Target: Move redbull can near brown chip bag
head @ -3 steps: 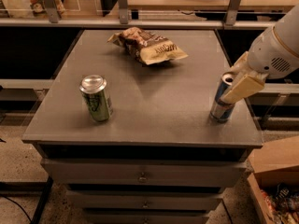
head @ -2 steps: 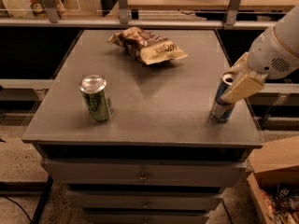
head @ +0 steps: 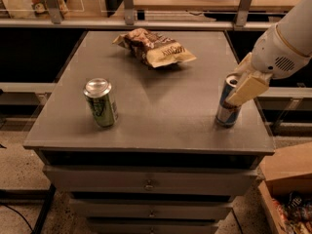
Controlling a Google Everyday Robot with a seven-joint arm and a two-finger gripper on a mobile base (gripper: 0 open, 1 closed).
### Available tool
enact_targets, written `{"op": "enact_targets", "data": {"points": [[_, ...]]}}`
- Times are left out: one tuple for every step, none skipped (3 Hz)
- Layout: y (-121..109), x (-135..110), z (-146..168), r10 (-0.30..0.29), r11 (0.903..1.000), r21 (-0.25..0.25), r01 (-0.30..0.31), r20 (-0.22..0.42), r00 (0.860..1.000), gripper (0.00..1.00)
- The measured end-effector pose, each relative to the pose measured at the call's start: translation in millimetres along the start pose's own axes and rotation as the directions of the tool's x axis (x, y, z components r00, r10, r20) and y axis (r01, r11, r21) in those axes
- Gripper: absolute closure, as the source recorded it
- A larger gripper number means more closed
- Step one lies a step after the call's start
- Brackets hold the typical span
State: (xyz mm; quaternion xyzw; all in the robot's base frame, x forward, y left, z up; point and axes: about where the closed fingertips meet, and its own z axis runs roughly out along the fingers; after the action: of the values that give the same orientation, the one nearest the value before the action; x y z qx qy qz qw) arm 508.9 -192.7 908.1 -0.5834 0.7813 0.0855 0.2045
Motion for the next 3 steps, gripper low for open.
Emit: {"op": "enact_targets", "data": {"points": [[-17.7, -15.1, -0.3, 0.004, 1.0000, 0.007, -0.003, -0.019, 1.000, 1.00], [-44.1, -34.2, 1.4, 0.013, 0.9996, 0.027, -0.012, -0.018, 1.000, 1.00], [-66.3, -54.5, 5.4, 0.006, 0.9989, 0.047, -0.006, -0.003, 1.000, 1.00]]}}
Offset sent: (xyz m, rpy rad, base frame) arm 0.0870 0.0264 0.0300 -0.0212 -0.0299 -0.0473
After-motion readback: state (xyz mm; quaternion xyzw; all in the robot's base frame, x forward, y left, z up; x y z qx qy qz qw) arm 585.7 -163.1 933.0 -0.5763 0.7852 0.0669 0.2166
